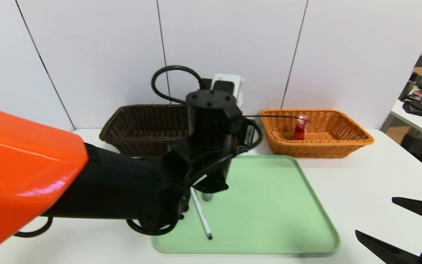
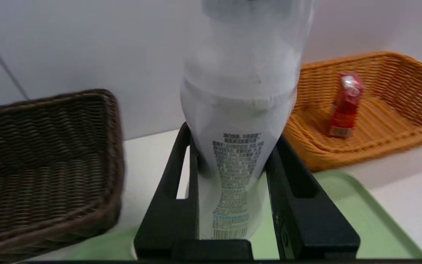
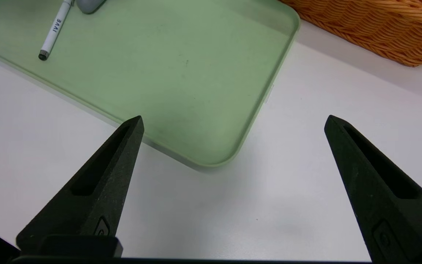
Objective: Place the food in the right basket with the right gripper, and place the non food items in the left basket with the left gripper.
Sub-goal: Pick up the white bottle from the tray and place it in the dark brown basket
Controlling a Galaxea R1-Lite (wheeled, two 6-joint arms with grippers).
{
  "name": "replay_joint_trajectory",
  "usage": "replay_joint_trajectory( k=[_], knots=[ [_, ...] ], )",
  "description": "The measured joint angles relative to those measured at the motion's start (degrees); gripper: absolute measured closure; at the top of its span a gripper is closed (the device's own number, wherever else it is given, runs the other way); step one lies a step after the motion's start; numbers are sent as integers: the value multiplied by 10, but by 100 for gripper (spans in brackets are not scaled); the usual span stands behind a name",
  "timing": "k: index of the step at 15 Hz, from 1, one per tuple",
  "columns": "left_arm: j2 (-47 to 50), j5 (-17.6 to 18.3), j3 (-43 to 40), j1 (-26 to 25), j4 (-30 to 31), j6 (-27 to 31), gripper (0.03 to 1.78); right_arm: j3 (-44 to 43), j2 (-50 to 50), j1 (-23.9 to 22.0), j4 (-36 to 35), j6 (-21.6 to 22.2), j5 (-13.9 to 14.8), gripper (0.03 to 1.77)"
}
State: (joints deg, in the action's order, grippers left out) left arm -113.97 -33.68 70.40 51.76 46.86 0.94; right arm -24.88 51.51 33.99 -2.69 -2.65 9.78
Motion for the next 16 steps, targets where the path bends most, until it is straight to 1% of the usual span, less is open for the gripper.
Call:
replay_joint_trajectory(
  k=[1,4,7,11,12,13,15,16],
  knots=[
    [11,9,-2,-17,0,7,126,0,0,0,0,0,0,10],
    [37,57,-5,-82,-3,36,126,0,1,0,0,0,0,10],
    [53,123,-4,-160,-5,77,126,3,1,0,0,0,0,10],
    [61,232,-8,-271,-6,153,126,4,1,0,0,1,0,10],
    [61,267,-10,-301,-10,180,126,5,1,0,0,1,0,10],
    [61,303,-12,-327,-17,204,126,5,1,0,0,1,0,10],
    [61,368,-15,-373,-54,247,126,7,1,0,0,1,-1,10],
    [62,388,-17,-387,-65,268,126,9,2,0,0,4,-1,10]
  ],
)
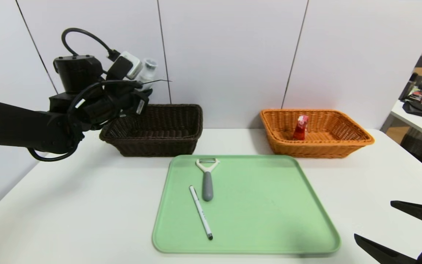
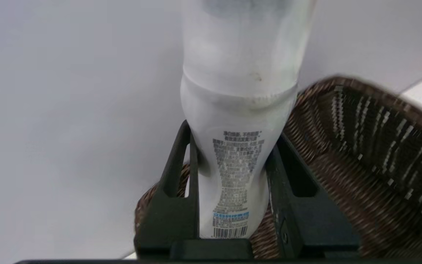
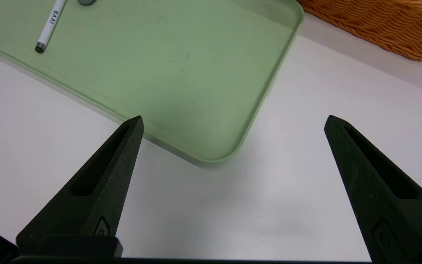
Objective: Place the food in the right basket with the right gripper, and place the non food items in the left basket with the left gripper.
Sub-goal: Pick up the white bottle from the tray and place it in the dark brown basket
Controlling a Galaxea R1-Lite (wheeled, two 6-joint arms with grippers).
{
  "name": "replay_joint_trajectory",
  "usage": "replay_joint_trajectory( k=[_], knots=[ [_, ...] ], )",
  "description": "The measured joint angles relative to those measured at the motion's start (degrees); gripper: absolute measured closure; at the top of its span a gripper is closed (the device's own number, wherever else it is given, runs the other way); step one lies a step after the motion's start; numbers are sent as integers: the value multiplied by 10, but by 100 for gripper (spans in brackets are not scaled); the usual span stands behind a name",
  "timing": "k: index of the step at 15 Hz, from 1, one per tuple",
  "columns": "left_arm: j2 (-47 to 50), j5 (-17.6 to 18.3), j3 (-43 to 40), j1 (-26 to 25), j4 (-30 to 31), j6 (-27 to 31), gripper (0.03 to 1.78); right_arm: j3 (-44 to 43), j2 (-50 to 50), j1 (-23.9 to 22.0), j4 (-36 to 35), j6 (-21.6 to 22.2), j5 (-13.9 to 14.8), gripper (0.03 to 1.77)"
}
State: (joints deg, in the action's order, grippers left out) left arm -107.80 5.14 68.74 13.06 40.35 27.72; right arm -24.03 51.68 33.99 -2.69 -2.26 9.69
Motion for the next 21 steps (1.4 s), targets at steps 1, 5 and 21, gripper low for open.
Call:
replay_joint_trajectory(
  k=[1,5,21],
  knots=[
    [1,20,0,-11,-1,22,126,1,0,0,0,4,0,10],
    [8,104,5,-61,-41,129,126,3,0,0,0,5,0,10],
    [-78,134,162,-92,-300,411,126,9,-3,0,0,6,1,10]
  ],
)
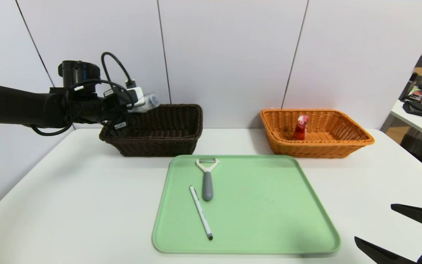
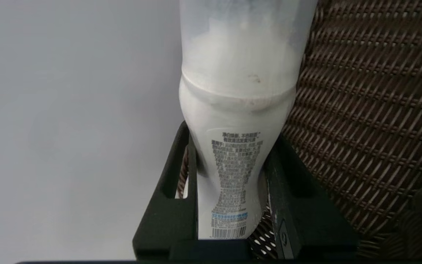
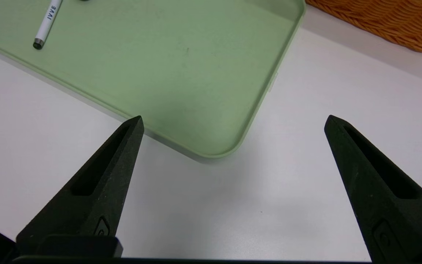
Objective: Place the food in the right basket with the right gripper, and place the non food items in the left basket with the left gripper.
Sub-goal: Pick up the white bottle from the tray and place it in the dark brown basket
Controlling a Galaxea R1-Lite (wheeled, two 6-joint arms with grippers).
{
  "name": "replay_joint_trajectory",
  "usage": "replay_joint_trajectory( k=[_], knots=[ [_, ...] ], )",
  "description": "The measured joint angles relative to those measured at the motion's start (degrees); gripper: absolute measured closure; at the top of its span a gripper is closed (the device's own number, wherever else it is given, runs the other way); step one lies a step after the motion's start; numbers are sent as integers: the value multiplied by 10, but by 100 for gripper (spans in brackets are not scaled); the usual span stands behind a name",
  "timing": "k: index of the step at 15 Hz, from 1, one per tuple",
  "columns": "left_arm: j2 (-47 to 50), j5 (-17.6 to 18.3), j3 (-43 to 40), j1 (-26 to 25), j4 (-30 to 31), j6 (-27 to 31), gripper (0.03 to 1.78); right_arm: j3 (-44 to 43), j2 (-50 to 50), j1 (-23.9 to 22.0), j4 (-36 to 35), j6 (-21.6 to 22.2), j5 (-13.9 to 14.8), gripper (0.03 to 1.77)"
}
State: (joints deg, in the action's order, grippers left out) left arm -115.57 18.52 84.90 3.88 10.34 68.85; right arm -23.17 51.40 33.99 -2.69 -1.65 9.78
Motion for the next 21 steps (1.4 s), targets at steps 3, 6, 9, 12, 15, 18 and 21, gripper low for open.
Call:
replay_joint_trajectory(
  k=[3,6,9,12,15,18,21],
  knots=[
    [-22,-9,46,2,-68,13,126,3,0,0,0,0,0,10],
    [-43,-26,65,2,-84,37,126,5,0,0,0,1,0,10],
    [-61,-37,84,8,-98,41,126,7,-2,0,0,1,0,10],
    [-76,-40,106,14,-120,56,126,12,-4,0,0,2,0,10],
    [-85,-44,122,18,-131,59,126,13,-5,0,0,2,0,10],
    [-94,-53,133,22,-128,63,98,14,-6,0,0,4,0,10],
    [-97,-54,138,22,-127,63,70,15,-6,0,0,11,-1,10]
  ],
)
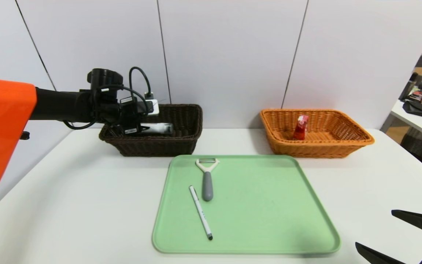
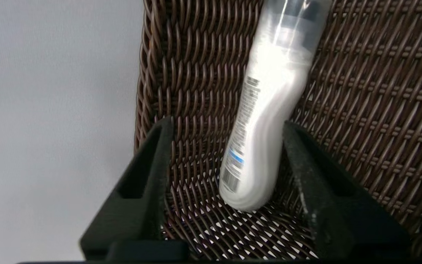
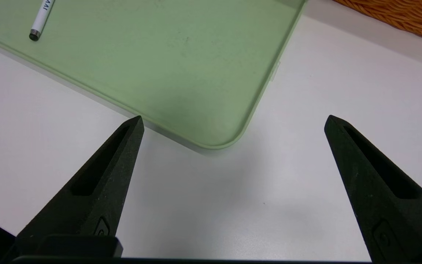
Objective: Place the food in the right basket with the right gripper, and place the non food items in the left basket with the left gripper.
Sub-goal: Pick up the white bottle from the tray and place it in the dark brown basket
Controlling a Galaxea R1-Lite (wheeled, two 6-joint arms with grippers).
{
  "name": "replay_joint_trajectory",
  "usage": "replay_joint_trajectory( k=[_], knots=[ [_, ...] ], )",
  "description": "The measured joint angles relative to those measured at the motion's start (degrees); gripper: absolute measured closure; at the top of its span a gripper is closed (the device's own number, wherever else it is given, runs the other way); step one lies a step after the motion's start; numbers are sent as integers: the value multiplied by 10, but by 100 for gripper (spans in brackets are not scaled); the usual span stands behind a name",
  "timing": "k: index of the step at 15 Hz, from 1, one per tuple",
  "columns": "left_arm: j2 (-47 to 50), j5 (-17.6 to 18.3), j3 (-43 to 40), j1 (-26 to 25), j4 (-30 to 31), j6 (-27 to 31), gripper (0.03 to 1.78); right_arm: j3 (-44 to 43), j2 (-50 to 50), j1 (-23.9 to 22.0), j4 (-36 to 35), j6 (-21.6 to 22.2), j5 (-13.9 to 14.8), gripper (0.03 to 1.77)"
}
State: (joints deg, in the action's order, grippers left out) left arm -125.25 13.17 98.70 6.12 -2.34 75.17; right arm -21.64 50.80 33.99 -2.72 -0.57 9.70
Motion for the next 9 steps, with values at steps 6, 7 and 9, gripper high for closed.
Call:
replay_joint_trajectory(
  k=[6,7,9],
  knots=[
    [14,1,17,-1,-2,-2,38,0,-1,0,0,0,0,10],
    [20,2,21,0,-3,-3,35,1,-1,0,0,0,0,10],
    [44,4,27,0,-5,-9,30,1,-2,1,0,0,0,10]
  ],
)
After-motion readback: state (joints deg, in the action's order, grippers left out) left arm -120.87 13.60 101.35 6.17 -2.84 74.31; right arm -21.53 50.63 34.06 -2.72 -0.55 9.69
